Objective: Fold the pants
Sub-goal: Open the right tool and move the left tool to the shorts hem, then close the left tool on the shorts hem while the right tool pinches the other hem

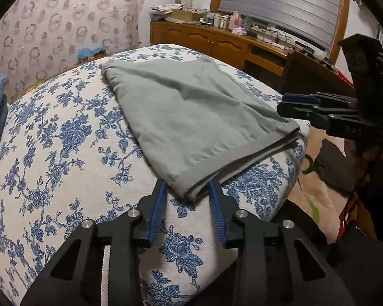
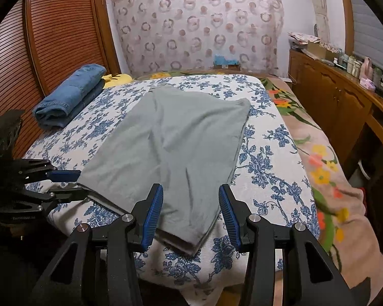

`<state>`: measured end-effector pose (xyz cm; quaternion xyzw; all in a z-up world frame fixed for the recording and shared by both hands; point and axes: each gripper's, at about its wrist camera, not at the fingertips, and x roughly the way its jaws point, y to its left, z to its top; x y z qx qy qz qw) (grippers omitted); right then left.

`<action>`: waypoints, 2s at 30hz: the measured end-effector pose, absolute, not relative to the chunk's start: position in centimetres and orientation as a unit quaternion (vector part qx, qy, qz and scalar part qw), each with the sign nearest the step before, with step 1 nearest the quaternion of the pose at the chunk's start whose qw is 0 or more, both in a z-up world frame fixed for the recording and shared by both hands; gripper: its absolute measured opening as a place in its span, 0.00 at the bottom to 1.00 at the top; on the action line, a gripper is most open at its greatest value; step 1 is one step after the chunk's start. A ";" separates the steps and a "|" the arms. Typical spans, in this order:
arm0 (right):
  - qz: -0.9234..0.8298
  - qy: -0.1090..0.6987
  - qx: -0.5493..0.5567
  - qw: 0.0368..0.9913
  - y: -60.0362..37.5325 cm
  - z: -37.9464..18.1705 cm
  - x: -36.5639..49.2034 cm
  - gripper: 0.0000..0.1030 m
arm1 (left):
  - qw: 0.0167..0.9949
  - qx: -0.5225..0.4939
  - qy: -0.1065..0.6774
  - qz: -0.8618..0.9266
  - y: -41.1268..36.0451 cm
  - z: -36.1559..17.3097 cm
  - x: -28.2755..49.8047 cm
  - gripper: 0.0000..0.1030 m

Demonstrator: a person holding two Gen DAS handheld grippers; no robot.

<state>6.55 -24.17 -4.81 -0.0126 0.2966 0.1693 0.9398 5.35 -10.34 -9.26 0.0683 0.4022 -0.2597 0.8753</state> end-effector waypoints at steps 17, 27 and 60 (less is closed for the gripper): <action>0.154 0.316 -0.014 0.936 -23.8 -5.6 5.4 0.44 | 0.879 0.055 0.396 -0.260 -9.8 -8.9 5.0 0.15; 0.146 0.335 0.007 0.931 -24.0 -6.5 6.0 0.42 | 0.876 0.048 0.403 -0.259 -9.6 -9.4 5.3 0.15; 0.233 0.191 -0.016 0.953 -22.9 2.8 2.2 0.09 | 0.935 0.025 0.259 -0.239 -5.5 1.8 2.7 0.08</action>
